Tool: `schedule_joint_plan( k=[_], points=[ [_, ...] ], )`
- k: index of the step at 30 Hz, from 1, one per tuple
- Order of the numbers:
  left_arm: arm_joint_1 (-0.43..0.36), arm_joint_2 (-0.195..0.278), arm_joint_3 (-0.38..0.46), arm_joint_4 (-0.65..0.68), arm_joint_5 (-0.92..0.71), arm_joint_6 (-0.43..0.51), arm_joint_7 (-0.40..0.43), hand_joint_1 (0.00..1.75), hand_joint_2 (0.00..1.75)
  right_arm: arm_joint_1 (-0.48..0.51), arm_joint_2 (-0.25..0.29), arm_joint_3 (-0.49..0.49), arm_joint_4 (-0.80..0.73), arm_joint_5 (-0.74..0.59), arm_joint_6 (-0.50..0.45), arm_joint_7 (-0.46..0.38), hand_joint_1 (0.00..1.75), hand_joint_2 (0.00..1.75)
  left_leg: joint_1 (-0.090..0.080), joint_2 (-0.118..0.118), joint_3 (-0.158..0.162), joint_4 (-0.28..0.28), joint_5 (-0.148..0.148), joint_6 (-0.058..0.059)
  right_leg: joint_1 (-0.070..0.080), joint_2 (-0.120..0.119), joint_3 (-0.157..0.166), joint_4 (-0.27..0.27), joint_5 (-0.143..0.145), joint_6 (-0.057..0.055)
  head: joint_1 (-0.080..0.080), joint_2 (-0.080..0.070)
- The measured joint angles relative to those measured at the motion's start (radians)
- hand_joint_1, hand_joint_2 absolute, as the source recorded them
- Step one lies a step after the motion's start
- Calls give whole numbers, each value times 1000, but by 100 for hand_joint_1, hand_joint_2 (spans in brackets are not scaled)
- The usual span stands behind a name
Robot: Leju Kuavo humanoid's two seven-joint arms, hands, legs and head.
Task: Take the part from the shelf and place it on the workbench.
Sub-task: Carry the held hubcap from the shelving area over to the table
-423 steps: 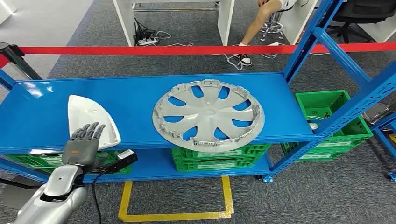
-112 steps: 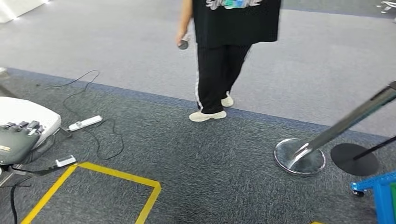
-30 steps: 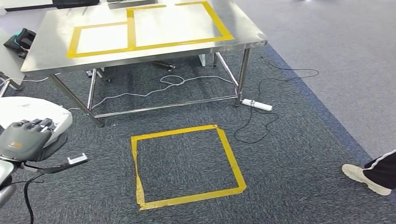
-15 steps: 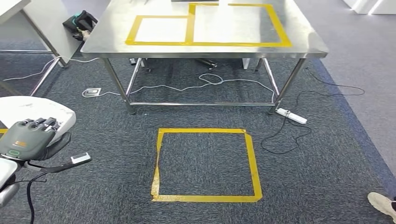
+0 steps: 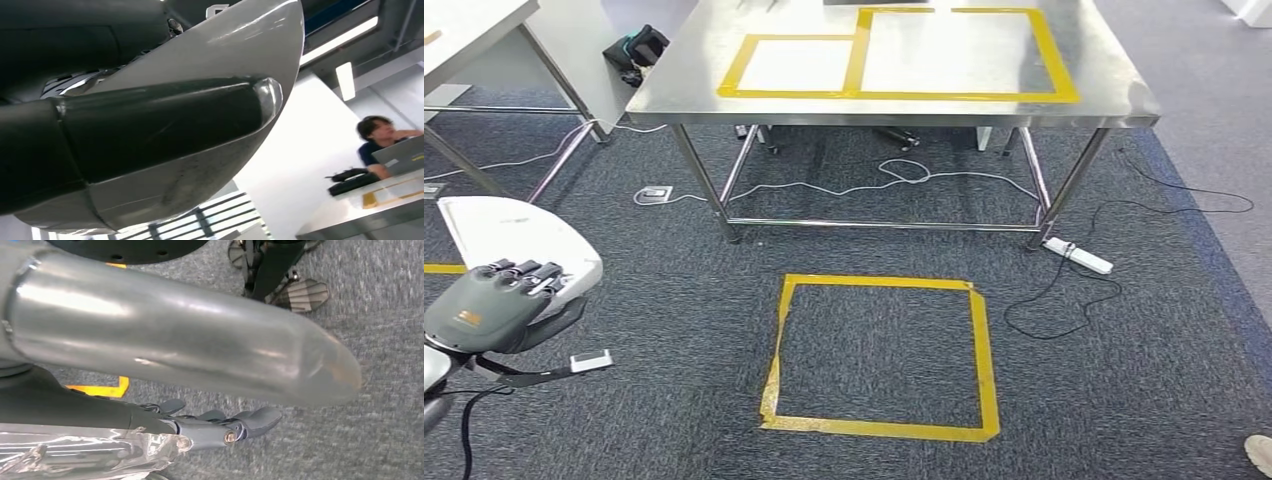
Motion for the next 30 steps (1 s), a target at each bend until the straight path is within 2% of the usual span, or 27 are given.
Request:
schedule_joint_plan(
  k=[2,4,6,11,19,30],
  points=[
    [-3,18,-10,-4,32,43,-60,175,0,-1,-1,2,0,7,4,0,0,0,2,0,1,-6,4,-10,2,0,-2,0,1,-6,0,0],
    [-7,40,-22,-11,65,92,-131,175,0,-3,-2,5,0,14,9,0,0,0,3,0,1,-11,7,-29,3,0,-5,1,2,-10,0,0],
    [-17,58,-36,-17,86,128,-190,175,0,-3,-4,9,0,20,12,0,0,0,5,0,0,-13,9,-41,4,-1,-8,2,3,-12,0,0],
    [-76,69,-95,-23,95,176,-271,175,0,-6,-10,21,0,26,17,1,0,0,4,0,-2,-13,11,-45,4,-1,-8,2,5,-14,1,0],
    [-193,54,-234,-21,112,181,-310,175,0,-8,-10,31,1,31,18,6,0,0,0,0,-5,-12,12,-43,-1,-1,-9,0,9,-9,1,0],
    [-218,-6,-313,-26,138,193,-349,175,0,-7,-10,39,3,34,12,11,0,0,-1,0,-5,-12,12,-42,-2,-1,-10,0,10,-9,1,0]
  ],
)
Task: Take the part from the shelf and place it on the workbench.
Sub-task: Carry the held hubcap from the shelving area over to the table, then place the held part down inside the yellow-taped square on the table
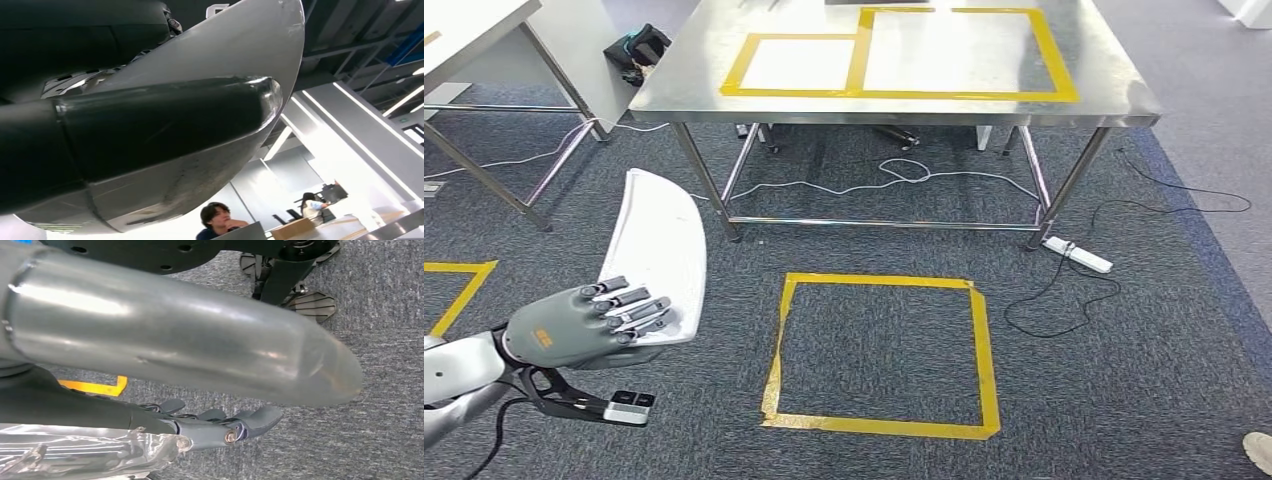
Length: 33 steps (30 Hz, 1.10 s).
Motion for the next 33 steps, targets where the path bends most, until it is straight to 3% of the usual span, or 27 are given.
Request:
schedule_joint_plan(
  k=[8,11,13,15,17,18,19,21,22,23,24,25,26,27,28,30,33],
  points=[
    [-9,-29,-26,-3,1,1,-15,175,0,0,0,7,0,3,-8,0,0,0,0,0,-1,2,-1,2,-2,0,0,-1,1,1,0,0],
    [-13,-33,-33,-3,0,2,-15,175,0,0,4,7,2,4,-9,-1,0,0,-5,0,1,-8,-10,26,-7,-2,1,8,18,18,0,0],
    [-16,-33,-38,-3,-2,2,-12,175,0,-1,6,8,4,4,-12,-3,0,0,0,0,21,-33,-14,44,-5,-6,-9,34,23,30,2,0],
    [-18,-35,-44,-3,-11,3,-1,175,0,-2,6,9,4,5,-14,-4,0,0,7,0,38,-42,-13,50,-7,-7,-46,100,-20,36,7,0],
    [-15,-38,-50,-3,-24,3,11,175,0,-3,6,10,5,6,-14,-3,0,0,13,-1,41,-42,-16,45,-12,-8,-108,214,-81,42,11,0],
    [-11,-40,-53,-3,-29,3,16,175,0,-1,6,11,5,6,-15,-3,0,0,18,-1,43,-41,-19,40,-16,-8,-134,255,-97,47,11,0],
    [-6,-41,-55,-3,-32,3,19,175,0,0,6,12,6,6,-15,-2,0,0,25,-1,46,-40,-22,32,-22,-9,-144,263,-93,55,12,0],
    [1,-42,-56,-3,-35,3,23,175,0,3,6,14,6,6,-17,-1,0,0,45,-2,56,-30,-31,8,-40,-10,-109,176,-29,84,12,0],
    [2,-41,-56,-3,-36,3,24,175,0,4,7,14,7,6,-18,0,0,0,53,-3,58,-21,-39,-10,-47,-3,-82,116,0,106,14,0],
    [3,-40,-55,-3,-36,4,26,175,0,3,9,14,9,6,-18,0,0,0,59,-4,55,-4,-47,-26,-53,4,-64,69,5,111,21,0],
    [3,-37,-54,-3,-37,4,28,175,0,2,10,15,11,6,-18,0,0,0,62,-6,49,11,-55,-39,-56,10,-54,48,6,103,25,0],
    [5,-34,-53,-3,-37,4,31,175,0,1,12,15,13,6,-19,1,0,0,62,-7,43,22,-62,-49,-56,14,-56,53,-8,88,26,0],
    [7,-32,-52,-3,-37,5,33,175,0,2,12,15,14,7,-19,1,0,0,63,-7,38,30,-66,-53,-56,12,-59,63,-16,64,25,0],
    [9,-28,-51,-3,-37,5,35,175,0,4,12,15,14,7,-20,1,0,0,63,-4,33,37,-63,-55,-56,10,-58,72,-11,52,17,0],
    [11,-27,-49,-3,-37,5,36,175,0,6,11,15,14,7,-20,1,0,0,63,4,20,58,-55,-55,-54,8,-56,75,-15,45,12,0],
    [11,-24,-46,-3,-37,5,39,175,0,6,12,16,14,8,-21,0,0,0,57,23,-41,154,-54,-50,-49,5,-43,66,-21,34,8,0],
    [15,-22,-45,-3,-37,5,42,175,0,5,11,16,14,8,-22,0,0,0,39,32,-153,314,-129,-32,-36,-1,-16,50,-33,17,6,0]
  ],
)
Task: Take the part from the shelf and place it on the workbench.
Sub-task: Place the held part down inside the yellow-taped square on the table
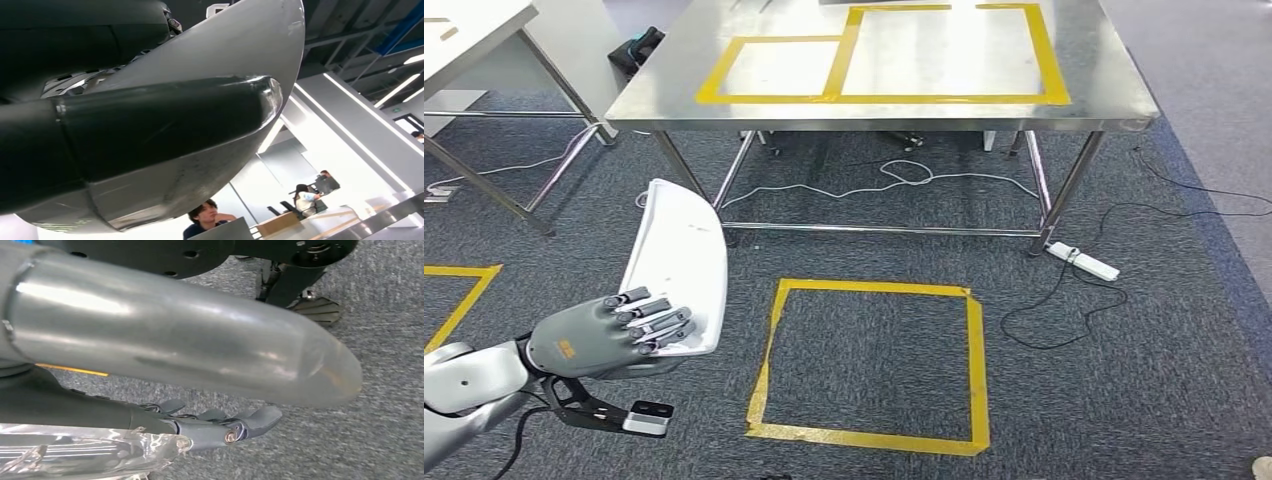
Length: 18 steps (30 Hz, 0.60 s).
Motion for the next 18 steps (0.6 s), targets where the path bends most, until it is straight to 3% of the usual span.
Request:
schedule_joint_plan(
  k=[1,2,5,7,11,13,15,16,17,18],
  points=[
    [2,1,0,0,0,0,1,175,0,0,0,0,0,0,0,0,0,0,-7,0,-18,13,-6,8,5,-1,9,-2,-6,-6,0,0],
    [3,1,0,0,0,0,1,175,0,0,0,0,0,0,0,0,0,0,-14,0,-19,-6,13,18,11,-1,18,-3,-12,-11,0,0],
    [4,8,3,0,0,0,2,175,0,-2,1,0,0,0,0,0,0,0,-42,2,35,-176,134,54,24,0,45,-7,-31,-17,0,0],
    [3,13,6,0,0,0,4,175,0,-3,1,0,1,1,1,0,0,0,-56,3,61,-254,160,67,30,1,50,-12,-44,-10,0,0],
    [3,15,10,0,1,0,5,175,0,-4,1,1,1,1,2,-1,0,0,-52,-4,84,-279,149,69,36,-5,56,-5,-71,7,1,0],
    [2,15,12,0,1,0,6,175,0,-5,1,2,1,1,2,-1,0,0,-49,-5,99,-282,140,78,37,-9,7,90,-114,15,4,0],
    [3,15,12,0,2,0,6,175,0,-5,1,2,1,1,2,-1,0,0,-52,-5,111,-281,127,85,38,-9,-76,215,-155,18,4,0],
    [4,15,11,0,2,0,6,175,0,-4,1,2,1,1,2,-1,0,0,-53,-7,118,-281,120,87,38,-9,-105,246,-151,18,4,0],
    [5,15,11,0,2,0,6,175,0,-3,1,2,1,1,2,-1,0,0,-55,-8,128,-281,112,88,39,-9,-116,239,-124,16,4,0],
    [5,15,11,0,2,0,6,175,0,-2,1,2,1,1,2,-1,0,0,-56,-10,139,-281,104,88,39,-9,-109,195,-79,13,4,0]
  ],
)
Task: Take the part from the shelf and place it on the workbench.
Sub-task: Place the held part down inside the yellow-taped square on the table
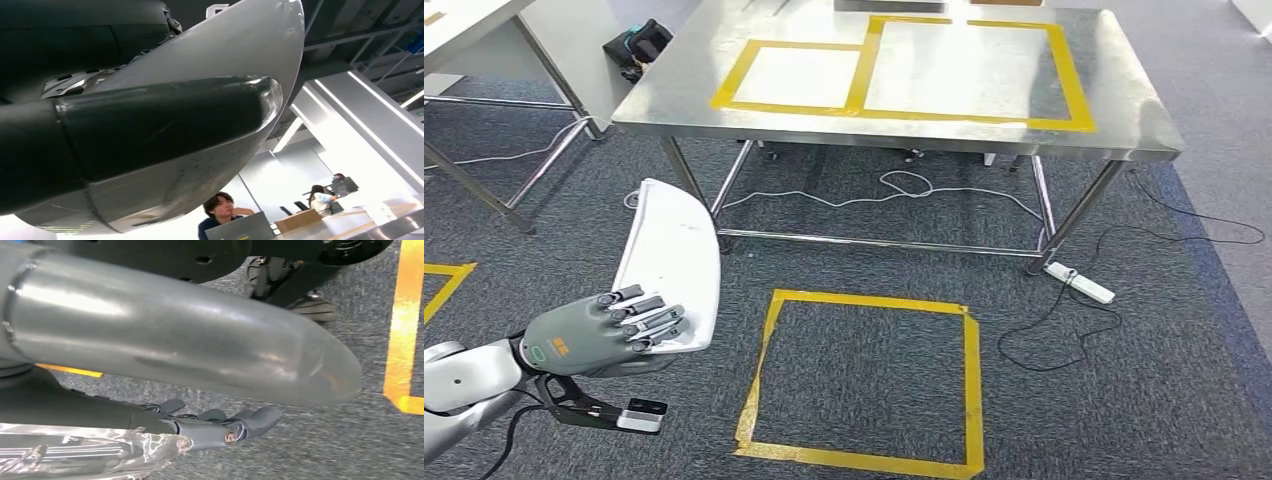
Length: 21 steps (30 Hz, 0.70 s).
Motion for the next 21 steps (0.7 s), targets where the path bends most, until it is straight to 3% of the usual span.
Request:
schedule_joint_plan(
  k=[2,4,7,9,10,12,13,14,15,17,18,19,21],
  points=[
    [-1,0,0,0,1,0,1,175,0,0,0,0,0,0,0,0,0,0,-5,-3,23,2,-20,-3,2,0,45,-135,91,-10,0,0],
    [-2,1,0,0,1,0,1,175,0,-1,0,0,0,0,0,0,0,0,-9,-5,36,4,-40,-10,5,0,80,-212,119,-20,-1,0],
    [-3,4,2,0,4,0,4,175,0,-3,0,1,0,0,-1,0,0,0,-8,-5,45,5,-60,-24,3,1,99,-224,103,-36,-2,0],
    [-6,8,4,0,7,-1,6,175,0,-2,0,1,0,-1,-2,-1,0,0,-5,-1,29,49,-76,-40,-5,1,123,-233,91,-45,-7,0],
    [-6,9,5,0,8,-1,8,175,0,-1,0,1,0,-1,-1,-1,0,0,-1,1,0,100,-88,-49,-8,1,136,-237,83,-48,-10,0],
    [-5,10,4,2,11,-2,9,175,0,0,0,1,0,-1,-1,0,0,0,9,2,-93,227,-113,-64,-14,0,165,-239,60,-47,-13,0],
    [-3,10,4,2,11,-2,9,175,0,1,0,1,0,-1,-1,0,0,0,14,2,-133,267,-104,-69,-17,1,182,-240,45,-44,-13,0],
    [-1,10,3,3,12,-2,9,175,0,3,0,1,0,-1,-2,1,0,0,18,3,-158,272,-75,-73,-20,1,201,-240,29,-40,-13,0],
    [0,11,3,4,12,-3,9,175,0,4,0,1,0,-1,-2,1,0,0,22,3,-163,239,-24,-76,-25,2,223,-241,12,-36,-14,0],
    [0,14,3,5,13,-3,11,175,0,5,0,1,0,-1,-2,3,0,0,25,10,-136,116,87,-84,-31,2,270,-251,-23,-23,-15,0],
    [0,16,3,6,14,-3,12,175,0,4,0,1,0,-1,-2,3,0,0,23,14,-115,61,110,-84,-32,3,289,-261,-38,-16,-20,0],
    [0,18,3,7,14,-4,13,175,0,3,0,1,0,-1,-2,4,0,0,20,17,-97,24,111,-79,-31,2,305,-277,-48,-8,-23,0],
    [1,20,3,8,15,-5,16,175,0,0,0,1,0,-1,-3,6,0,0,19,16,-71,-5,71,-58,-27,0,330,-295,-40,7,-27,-1]
  ],
)
